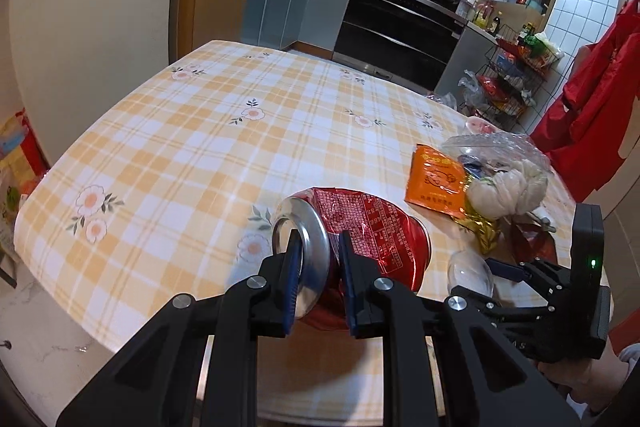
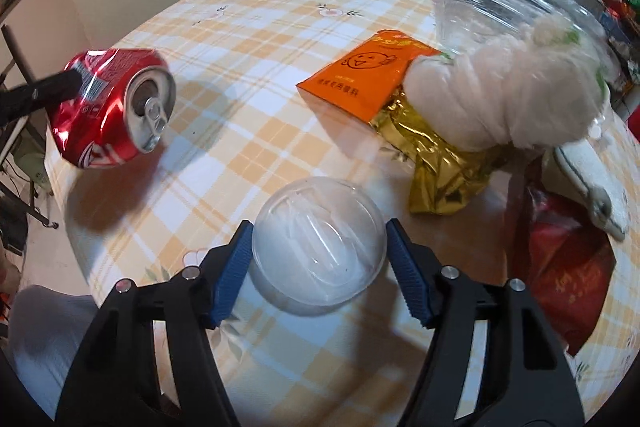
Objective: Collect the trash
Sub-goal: 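Drop the clear plastic lid into the bin by opening the right tool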
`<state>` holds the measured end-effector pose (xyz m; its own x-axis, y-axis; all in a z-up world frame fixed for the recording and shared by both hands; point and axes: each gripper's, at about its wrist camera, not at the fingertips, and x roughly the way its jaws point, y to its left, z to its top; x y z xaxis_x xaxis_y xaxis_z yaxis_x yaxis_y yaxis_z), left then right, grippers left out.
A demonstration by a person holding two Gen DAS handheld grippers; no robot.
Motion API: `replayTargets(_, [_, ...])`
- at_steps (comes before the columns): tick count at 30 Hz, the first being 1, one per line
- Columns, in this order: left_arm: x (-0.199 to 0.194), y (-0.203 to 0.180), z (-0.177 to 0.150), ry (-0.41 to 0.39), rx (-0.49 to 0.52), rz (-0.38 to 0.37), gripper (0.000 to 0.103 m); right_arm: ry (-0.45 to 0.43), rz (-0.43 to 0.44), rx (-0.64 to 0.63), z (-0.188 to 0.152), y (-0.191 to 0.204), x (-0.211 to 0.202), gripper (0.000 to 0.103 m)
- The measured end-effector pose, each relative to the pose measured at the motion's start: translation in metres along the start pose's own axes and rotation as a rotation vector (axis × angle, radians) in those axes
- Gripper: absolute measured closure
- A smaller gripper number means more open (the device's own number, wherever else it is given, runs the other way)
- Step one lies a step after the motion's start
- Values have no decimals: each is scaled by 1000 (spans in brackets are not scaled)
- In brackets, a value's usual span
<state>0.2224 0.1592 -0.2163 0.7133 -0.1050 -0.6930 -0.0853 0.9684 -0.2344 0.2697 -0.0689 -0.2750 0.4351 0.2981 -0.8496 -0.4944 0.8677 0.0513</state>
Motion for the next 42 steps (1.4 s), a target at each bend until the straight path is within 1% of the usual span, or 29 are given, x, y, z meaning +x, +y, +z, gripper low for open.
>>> replayTargets(4, [-12, -9, -7, -3, 3, -5, 85, -45, 9, 45, -11, -9, -23, 36])
replayTargets(9, [-34, -29, -12, -11, 12, -17, 85, -104, 7, 97, -34, -24, -65, 36])
replayTargets(12, [-50, -43, -16, -22, 10, -18, 85, -128, 6, 129, -58, -35, -95, 36])
replayTargets(18, [-84, -66, -31, -48, 8, -26, 85, -137, -1, 183, -112, -49, -144, 36])
replayTargets(22, [-98, -75, -42, -44, 23, -24, 85, -131, 9, 215, -142, -51, -157, 36])
replayTargets(26, [-109, -81, -52, -40, 44, -18, 85, -124, 25, 219, -162, -42, -159, 36])
replayTargets(32, [-128, -87, -60, -54, 61, -20, 84, -129, 41, 207, -175, -27, -167, 36])
replayTargets(36, [-137, -89, -63, -65, 69, -25, 84, -142, 32, 205, -179, -23, -175, 35])
replayTargets(38, [-139, -90, -65, -63, 72, -29, 84, -157, 25, 216, -182, -24, -181, 27])
replayTargets(39, [-141, -90, -67, -62, 74, -30, 84, -169, 16, 221, -183, -25, -185, 25])
replayTargets(41, [-142, -91, -68, -61, 77, -31, 84, -196, -4, 229, -183, -27, -194, 16])
replayTargets(42, [-143, -91, -69, -61, 77, -32, 84, -210, -14, 236, -183, -29, -198, 14])
